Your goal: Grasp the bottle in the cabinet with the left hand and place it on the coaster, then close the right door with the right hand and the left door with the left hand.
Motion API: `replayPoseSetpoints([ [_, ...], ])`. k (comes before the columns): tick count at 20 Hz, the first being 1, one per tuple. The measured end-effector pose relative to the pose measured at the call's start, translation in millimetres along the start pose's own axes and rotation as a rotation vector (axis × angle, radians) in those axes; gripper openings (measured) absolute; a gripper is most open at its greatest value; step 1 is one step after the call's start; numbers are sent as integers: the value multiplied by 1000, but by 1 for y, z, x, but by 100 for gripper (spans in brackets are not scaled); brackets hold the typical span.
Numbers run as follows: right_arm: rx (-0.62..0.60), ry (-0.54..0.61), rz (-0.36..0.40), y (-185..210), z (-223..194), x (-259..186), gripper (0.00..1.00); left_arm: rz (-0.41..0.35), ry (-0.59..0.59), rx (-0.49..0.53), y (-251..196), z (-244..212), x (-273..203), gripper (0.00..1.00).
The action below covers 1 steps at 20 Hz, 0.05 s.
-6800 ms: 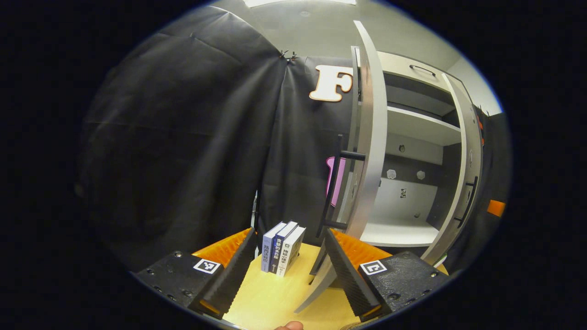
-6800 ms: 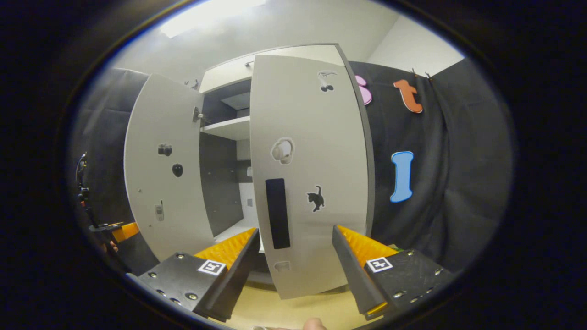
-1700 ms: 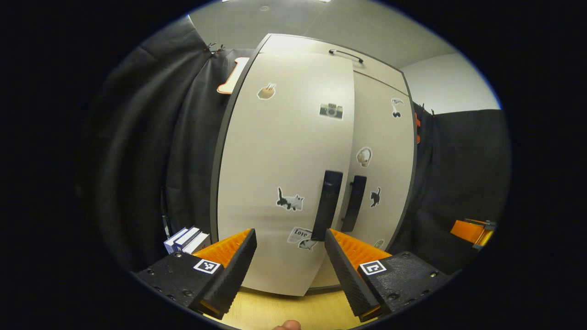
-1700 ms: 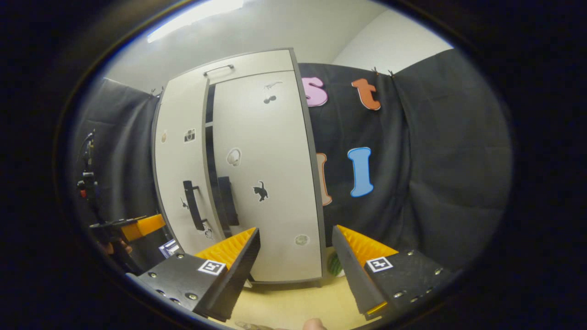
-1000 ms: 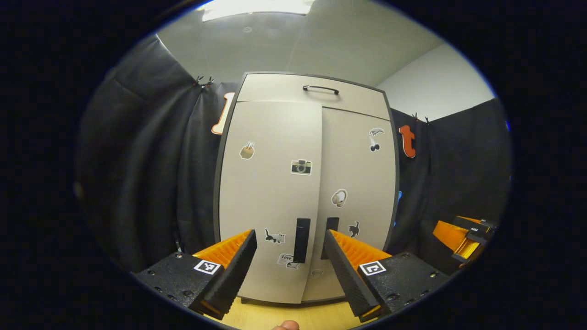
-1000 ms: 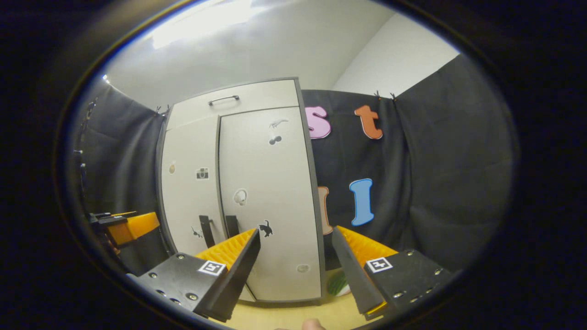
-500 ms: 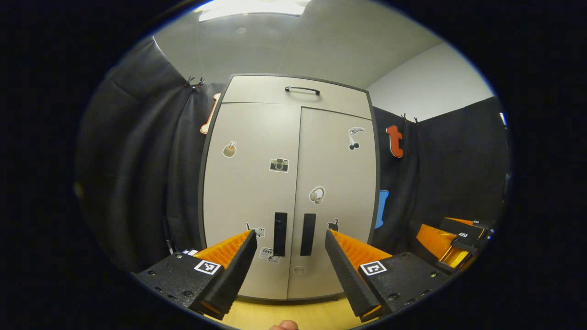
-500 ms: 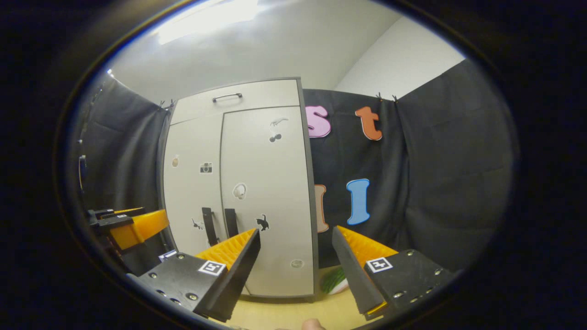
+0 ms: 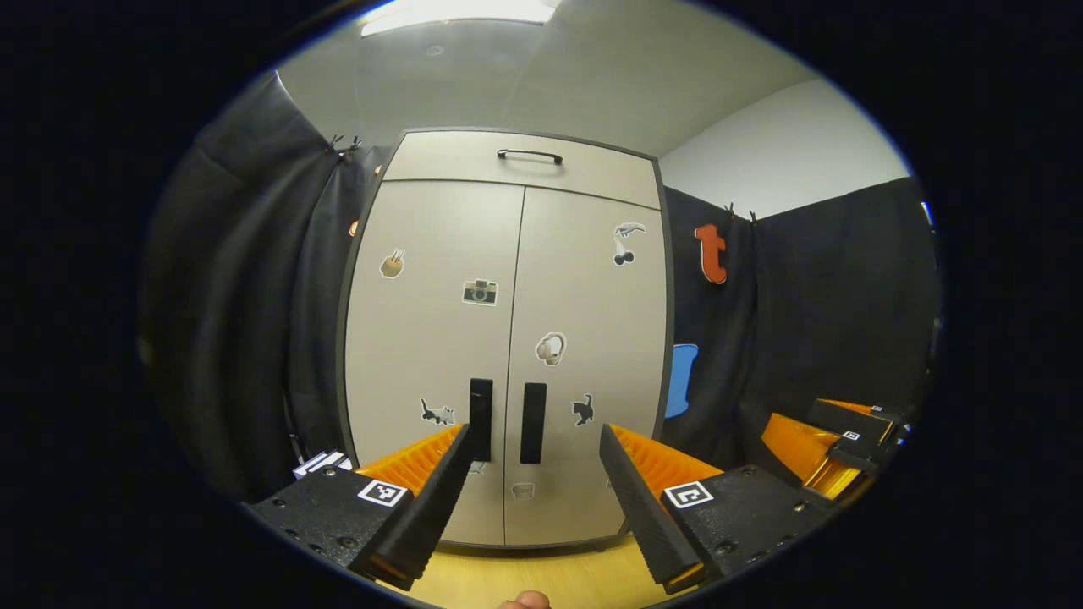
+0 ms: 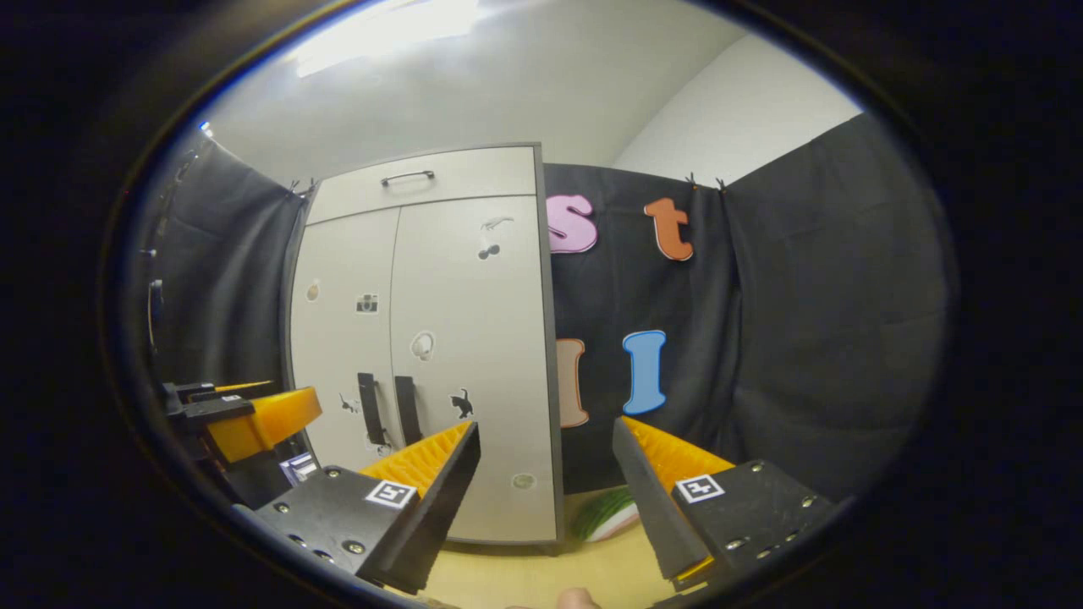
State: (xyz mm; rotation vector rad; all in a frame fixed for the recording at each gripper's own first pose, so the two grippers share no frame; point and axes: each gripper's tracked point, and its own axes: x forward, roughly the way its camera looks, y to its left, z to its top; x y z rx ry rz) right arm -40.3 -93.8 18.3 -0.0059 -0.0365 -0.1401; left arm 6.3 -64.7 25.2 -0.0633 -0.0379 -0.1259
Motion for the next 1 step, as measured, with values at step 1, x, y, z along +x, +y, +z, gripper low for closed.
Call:
replayPoseSetpoints([
  [1,-2,-1,-2,-5,0,1,95,1,1,2,-4,-1,1,95],
])
